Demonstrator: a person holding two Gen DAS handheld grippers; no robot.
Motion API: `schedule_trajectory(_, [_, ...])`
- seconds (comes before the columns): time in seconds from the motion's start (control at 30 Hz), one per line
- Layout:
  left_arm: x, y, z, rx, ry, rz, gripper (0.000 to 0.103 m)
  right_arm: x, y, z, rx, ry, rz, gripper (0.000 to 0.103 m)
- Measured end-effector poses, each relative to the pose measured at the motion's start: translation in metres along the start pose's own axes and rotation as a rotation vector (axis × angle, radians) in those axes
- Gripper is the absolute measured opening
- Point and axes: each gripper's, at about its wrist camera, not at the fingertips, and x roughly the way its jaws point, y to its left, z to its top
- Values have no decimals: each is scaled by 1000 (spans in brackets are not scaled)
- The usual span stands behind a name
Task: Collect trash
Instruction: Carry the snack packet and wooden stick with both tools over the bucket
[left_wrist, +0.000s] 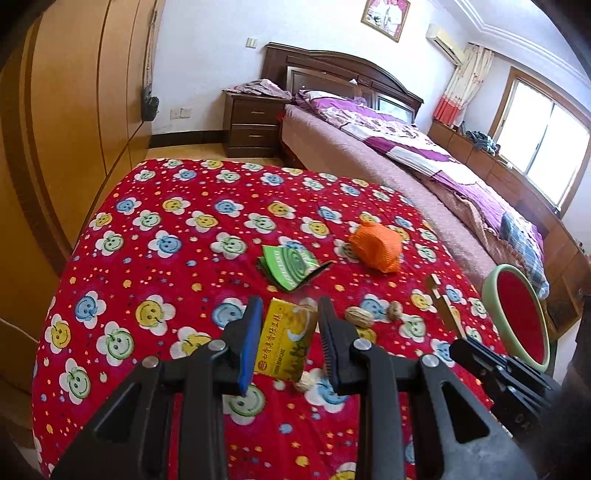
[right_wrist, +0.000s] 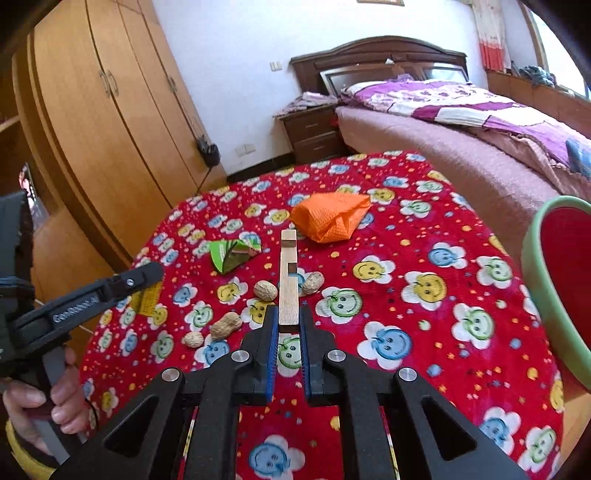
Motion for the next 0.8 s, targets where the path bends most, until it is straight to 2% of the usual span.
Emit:
schedule_trajectory(0.43, [-23,-49,1,84,-25,-66,30,-60,-29,-7,71,-107,-32,10])
schedule_trajectory(0.8, [-16,-114,0,207,4,-135,30,-100,-70,-13,147,-178,-115,10])
